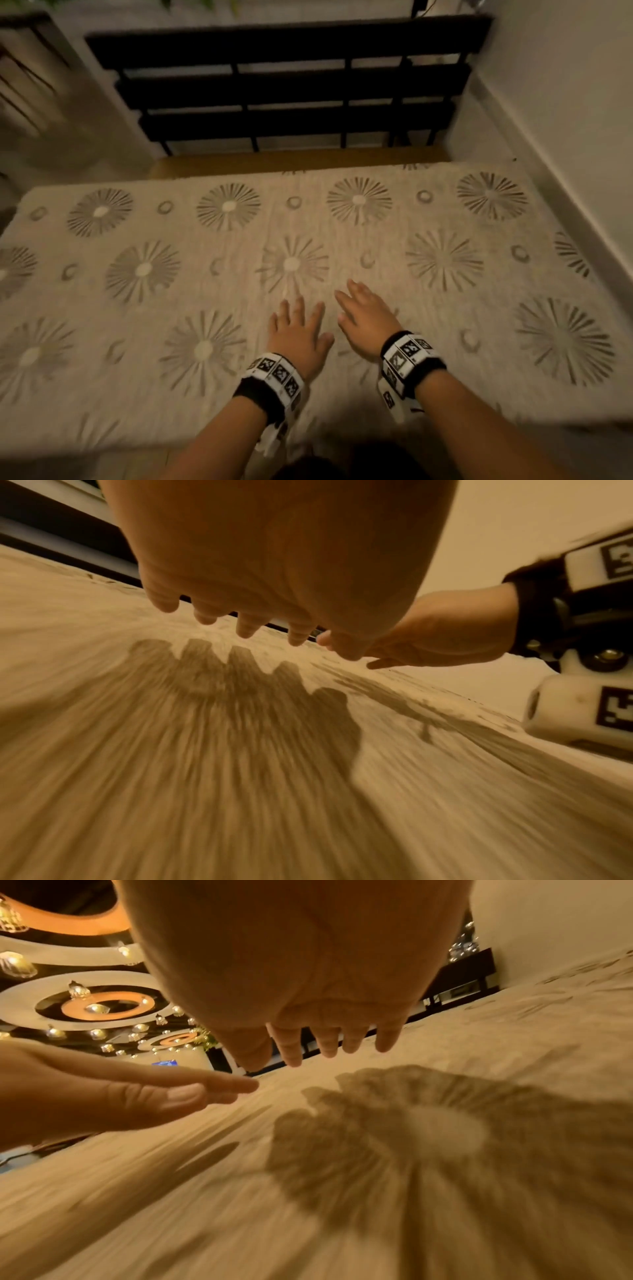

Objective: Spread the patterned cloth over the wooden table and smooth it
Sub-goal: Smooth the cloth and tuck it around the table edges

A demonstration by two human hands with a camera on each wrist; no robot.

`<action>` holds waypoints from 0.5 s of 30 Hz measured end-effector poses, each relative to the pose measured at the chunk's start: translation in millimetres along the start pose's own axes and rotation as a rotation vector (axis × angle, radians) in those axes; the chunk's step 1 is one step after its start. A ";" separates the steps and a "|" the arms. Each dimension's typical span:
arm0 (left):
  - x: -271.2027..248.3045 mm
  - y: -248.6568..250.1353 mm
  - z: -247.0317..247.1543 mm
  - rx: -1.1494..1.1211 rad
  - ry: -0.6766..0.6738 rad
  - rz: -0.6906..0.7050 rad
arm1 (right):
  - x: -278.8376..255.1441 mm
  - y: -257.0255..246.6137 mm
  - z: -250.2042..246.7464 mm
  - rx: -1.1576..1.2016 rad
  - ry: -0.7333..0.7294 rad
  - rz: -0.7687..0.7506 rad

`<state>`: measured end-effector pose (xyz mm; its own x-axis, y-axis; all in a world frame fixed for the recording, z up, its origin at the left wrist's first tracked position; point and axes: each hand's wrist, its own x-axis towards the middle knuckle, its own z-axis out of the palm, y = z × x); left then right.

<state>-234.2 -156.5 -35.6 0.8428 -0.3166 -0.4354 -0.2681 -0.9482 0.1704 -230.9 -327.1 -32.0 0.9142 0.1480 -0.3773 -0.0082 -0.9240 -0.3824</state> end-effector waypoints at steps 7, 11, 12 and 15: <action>-75.3 -21.7 71.8 -0.038 0.061 -0.107 | -67.4 -34.0 70.4 -0.151 -0.037 -0.122; -105.0 -68.9 90.0 -0.065 0.151 -0.105 | -88.0 -13.0 91.5 -0.253 0.028 -0.135; -112.1 -86.1 91.3 -0.064 0.167 -0.120 | -91.9 -7.1 92.6 -0.264 0.037 -0.118; -135.0 -138.8 93.6 -0.109 0.234 -0.262 | -102.6 7.9 93.5 -0.282 0.051 -0.079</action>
<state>-354.4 15.3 -83.2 0.9636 -0.0363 -0.2650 0.0120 -0.9839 0.1784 -362.7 -316.6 -75.2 0.9266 0.2124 -0.3102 0.1704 -0.9728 -0.1569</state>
